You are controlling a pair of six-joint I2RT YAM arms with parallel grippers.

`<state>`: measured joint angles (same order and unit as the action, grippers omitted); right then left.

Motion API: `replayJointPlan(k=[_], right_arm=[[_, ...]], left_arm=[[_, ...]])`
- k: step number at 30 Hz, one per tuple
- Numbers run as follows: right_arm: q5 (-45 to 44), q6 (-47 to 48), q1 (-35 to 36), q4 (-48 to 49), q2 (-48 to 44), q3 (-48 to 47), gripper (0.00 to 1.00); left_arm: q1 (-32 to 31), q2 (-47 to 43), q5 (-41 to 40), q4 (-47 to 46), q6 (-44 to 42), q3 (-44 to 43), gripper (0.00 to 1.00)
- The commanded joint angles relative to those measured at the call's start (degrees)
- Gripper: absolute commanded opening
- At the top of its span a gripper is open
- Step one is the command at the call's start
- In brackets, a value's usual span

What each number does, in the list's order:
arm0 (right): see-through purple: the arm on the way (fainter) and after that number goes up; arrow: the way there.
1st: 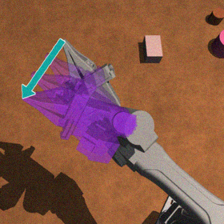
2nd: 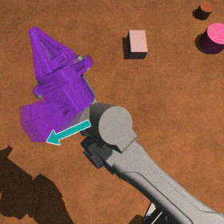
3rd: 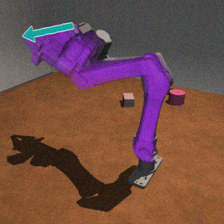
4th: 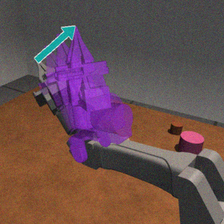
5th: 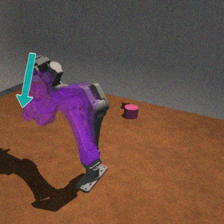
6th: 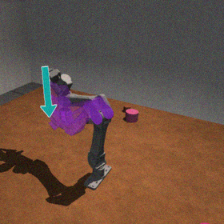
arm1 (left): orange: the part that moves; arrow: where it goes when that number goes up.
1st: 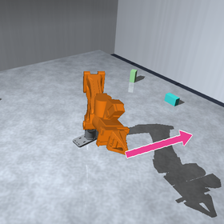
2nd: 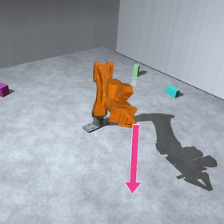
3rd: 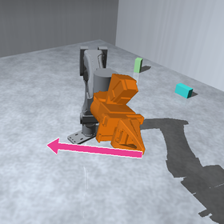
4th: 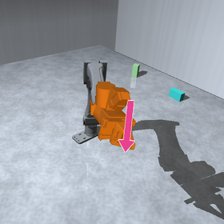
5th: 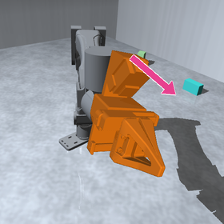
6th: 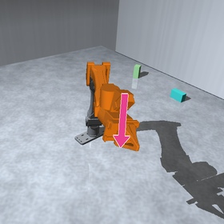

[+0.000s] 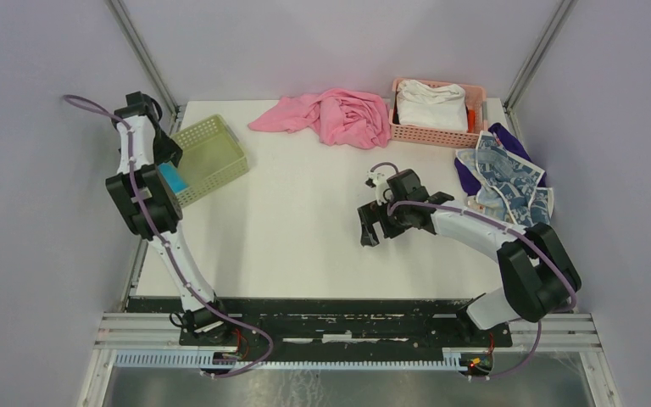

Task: Roll the towels
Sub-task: Place the towel in the bin, then pick up the towel at the corner of the board.

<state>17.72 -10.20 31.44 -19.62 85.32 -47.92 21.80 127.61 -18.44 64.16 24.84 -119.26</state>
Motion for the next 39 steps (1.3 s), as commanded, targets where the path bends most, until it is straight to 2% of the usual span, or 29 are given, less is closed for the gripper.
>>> replayJointPlan(k=[1,6,9,16,18,23,27,30,34,39], right_arm=[[-5.53,-0.4,-0.12,-0.7,-4.57,-2.74,1.0],[-17.05,-0.6,-0.17,-4.34,-7.52,-6.92,1.0],[-24.81,-1.31,-0.32,-7.07,-8.8,-10.19,1.0],[-45.73,-3.04,-1.55,-14.08,-9.23,-16.77,1.0],[-51.78,-3.25,-2.67,-16.21,-9.29,-17.89,1.0],[-63.19,-5.43,-8.56,-20.93,-7.39,-19.55,1.0],[-63.98,-9.62,-17.33,-22.98,-5.14,-20.37,1.0],[-63.52,-12.4,-23.18,-22.82,-3.35,-21.28,1.0],[-57.59,-13.5,-30.62,-18.65,-1.18,-22.25,1.0],[-47.98,-9.22,-36.65,-13.73,5.25,-24.81,0.99]], left_arm=[[0.15,-9.81,6.03,-3.31,-0.1,3.61,0.87],[-3.18,-23.72,14.44,-12.82,1.05,17.03,0.9],[-7.2,-33.7,18.27,-20.12,1.36,28.85,1.0],[-15.4,-51.8,21.9,-33.09,0.4,48.08,0.99],[-17.8,-56.02,22.34,-35.3,-0.98,51.06,0.99],[-26.78,-60.04,18.94,-34.89,-4.76,53.5,0.99],[-35.67,-66.77,9.98,-38.26,-8.64,57.95,0.99],[-40.41,-72.96,7.06,-41.45,-10.14,62.04,0.99],[-41.72,-79.88,4.89,-45.16,-11.12,67.84,0.99],[-42.16,-81.9,2.52,-46.92,-11.46,71.8,0.99]])
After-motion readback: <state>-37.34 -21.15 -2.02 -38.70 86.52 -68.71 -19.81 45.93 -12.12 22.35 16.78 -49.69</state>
